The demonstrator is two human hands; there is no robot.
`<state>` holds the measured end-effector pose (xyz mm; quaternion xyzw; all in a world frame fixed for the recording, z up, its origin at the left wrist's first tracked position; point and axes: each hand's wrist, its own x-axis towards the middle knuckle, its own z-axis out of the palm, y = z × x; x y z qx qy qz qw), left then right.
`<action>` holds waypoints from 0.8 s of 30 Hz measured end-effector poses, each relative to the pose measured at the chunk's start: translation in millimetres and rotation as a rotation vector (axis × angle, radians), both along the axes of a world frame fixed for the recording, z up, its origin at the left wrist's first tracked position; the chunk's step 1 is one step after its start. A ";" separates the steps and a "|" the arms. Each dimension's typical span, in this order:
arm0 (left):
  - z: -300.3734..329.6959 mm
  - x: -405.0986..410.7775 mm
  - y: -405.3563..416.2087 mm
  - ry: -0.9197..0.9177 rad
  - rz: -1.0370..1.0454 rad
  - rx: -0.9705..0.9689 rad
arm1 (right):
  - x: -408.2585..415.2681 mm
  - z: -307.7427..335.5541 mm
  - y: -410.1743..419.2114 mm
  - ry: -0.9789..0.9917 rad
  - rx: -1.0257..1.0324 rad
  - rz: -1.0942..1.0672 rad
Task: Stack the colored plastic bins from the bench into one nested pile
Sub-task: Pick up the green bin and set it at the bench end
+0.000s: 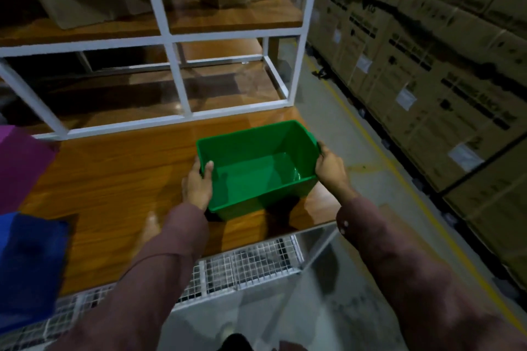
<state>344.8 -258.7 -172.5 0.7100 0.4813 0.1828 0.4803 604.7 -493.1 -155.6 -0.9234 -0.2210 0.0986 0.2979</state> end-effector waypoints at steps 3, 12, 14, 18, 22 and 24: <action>-0.4 31.2 -26.8 -0.020 -0.016 -0.014 | 21.1 4.7 -34.0 -0.001 0.019 -0.060; -8.7 64.8 -70.4 -0.069 -0.060 0.015 | 26.7 3.2 -99.5 0.005 0.064 -0.119; -6.1 63.5 -78.3 -0.077 -0.070 0.017 | 23.3 2.5 -106.4 0.009 0.068 -0.119; 1.0 58.4 -95.9 -0.040 -0.064 0.006 | 22.2 3.3 -119.3 0.016 0.052 -0.121; 11.5 52.2 -102.8 -0.004 -0.127 0.027 | 26.7 2.3 -128.1 0.025 -0.032 -0.113; 23.8 40.3 -104.5 0.022 -0.112 0.034 | 26.5 3.9 -129.9 -0.032 -0.152 -0.101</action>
